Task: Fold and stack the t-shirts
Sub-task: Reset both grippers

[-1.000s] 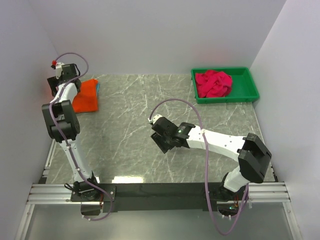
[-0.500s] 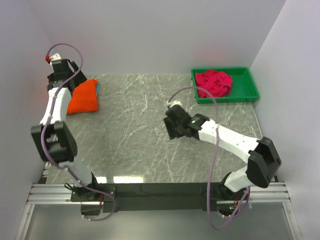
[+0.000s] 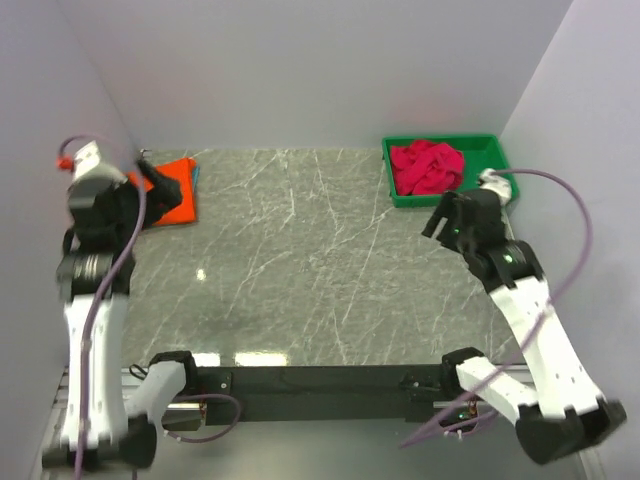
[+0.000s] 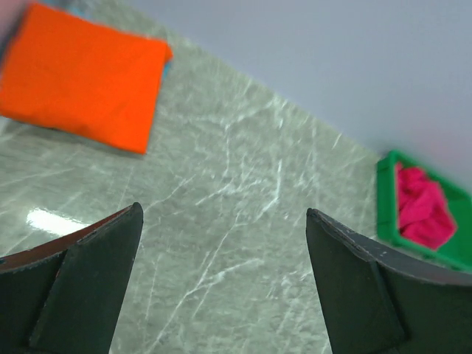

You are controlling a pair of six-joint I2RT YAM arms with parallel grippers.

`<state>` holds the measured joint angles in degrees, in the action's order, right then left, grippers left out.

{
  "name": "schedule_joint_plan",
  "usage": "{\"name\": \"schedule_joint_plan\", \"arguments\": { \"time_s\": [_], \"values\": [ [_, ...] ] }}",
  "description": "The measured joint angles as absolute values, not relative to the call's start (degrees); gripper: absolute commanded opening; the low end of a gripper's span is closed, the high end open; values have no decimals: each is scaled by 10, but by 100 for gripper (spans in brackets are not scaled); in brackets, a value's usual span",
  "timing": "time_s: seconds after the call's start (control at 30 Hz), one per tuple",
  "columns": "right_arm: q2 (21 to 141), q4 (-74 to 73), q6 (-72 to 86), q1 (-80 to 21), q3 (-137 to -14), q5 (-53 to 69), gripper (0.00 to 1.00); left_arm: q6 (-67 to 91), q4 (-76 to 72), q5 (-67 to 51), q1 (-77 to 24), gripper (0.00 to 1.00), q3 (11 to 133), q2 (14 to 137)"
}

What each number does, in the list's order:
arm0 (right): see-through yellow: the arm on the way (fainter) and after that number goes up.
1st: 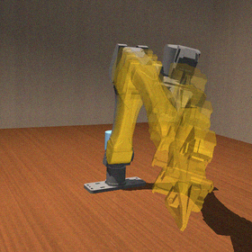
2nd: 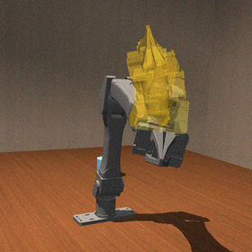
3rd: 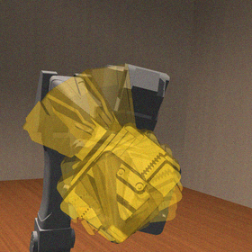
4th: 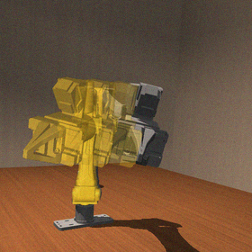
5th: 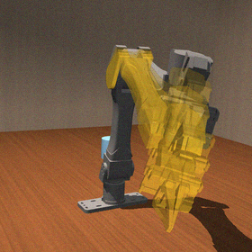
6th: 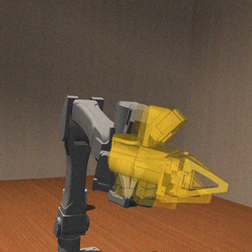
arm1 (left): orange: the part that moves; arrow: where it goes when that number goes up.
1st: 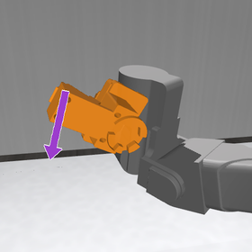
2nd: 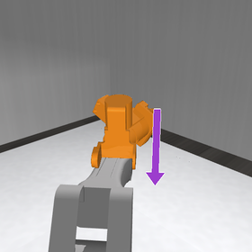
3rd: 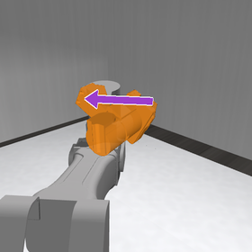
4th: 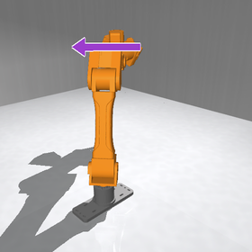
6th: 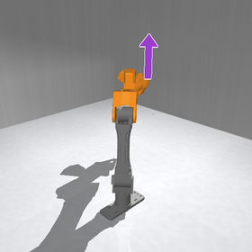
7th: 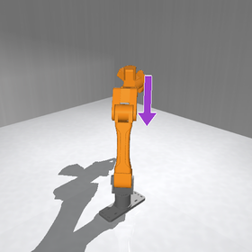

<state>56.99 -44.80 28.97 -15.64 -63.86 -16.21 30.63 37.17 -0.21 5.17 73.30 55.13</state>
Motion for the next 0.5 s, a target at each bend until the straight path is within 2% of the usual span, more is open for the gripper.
{"name": "schedule_joint_plan", "arguments": {
  "time_s": [0.17, 0.3, 0.5],
  "values": [
    [453, -473, 287, -142, -663, -207, 90, 347, 456, 68, 42, 99, 744, 378],
    [378, -480, 287, -144, -681, -238, 91, 385, 501, 134, 17, 99, 752, 269],
    [312, -482, 278, -155, -685, -275, 91, 390, 539, 220, -17, 99, 757, 183]
  ]
}}
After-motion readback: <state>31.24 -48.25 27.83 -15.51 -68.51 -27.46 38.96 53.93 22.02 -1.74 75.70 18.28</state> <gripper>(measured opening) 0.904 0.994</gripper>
